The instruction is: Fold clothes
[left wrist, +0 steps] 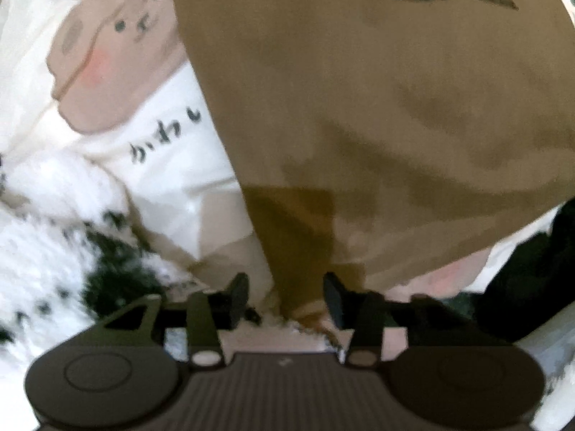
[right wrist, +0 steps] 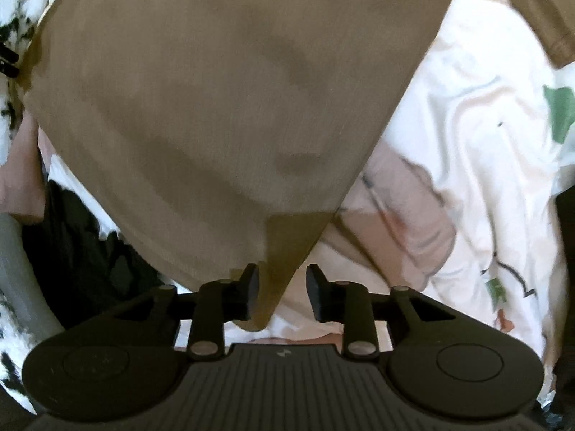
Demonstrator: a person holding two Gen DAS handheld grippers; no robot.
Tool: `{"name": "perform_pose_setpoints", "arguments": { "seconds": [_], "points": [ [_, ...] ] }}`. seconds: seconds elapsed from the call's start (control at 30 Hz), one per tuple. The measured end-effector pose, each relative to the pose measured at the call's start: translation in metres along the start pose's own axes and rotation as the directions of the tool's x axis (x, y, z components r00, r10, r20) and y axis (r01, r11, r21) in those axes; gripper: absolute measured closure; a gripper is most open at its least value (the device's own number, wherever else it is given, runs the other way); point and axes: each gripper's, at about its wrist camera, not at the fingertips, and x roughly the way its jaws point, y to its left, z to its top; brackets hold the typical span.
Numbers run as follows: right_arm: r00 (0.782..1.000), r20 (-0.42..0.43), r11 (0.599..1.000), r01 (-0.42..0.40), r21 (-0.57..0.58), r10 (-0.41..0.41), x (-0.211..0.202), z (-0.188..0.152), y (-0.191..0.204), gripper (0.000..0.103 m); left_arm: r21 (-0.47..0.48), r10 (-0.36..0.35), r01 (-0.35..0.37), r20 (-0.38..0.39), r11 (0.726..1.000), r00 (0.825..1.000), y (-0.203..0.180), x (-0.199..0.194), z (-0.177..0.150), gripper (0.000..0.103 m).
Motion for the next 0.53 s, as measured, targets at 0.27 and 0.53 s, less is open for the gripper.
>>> {"name": "perform_pose_setpoints", "arguments": {
  "seconds": [0.27, 0.53],
  "points": [
    [0.998, 0.057, 0.999, 0.024, 0.034, -0.026, -0.014, -0.003, 0.001, 0.040, -0.018, -0.002, 0.002, 0.037, 1.000, 0.999, -0.009, -0.004, 0.012, 0.029],
    [0.995, 0.091, 0.999, 0.043, 0.003, -0.043, -0.032, -0.003, 0.005, 0.040, 0.037, 0.000, -0.003, 0.090, 0.999, 0.996, -0.025, -0.014, 0.016, 0.020]
  ]
}}
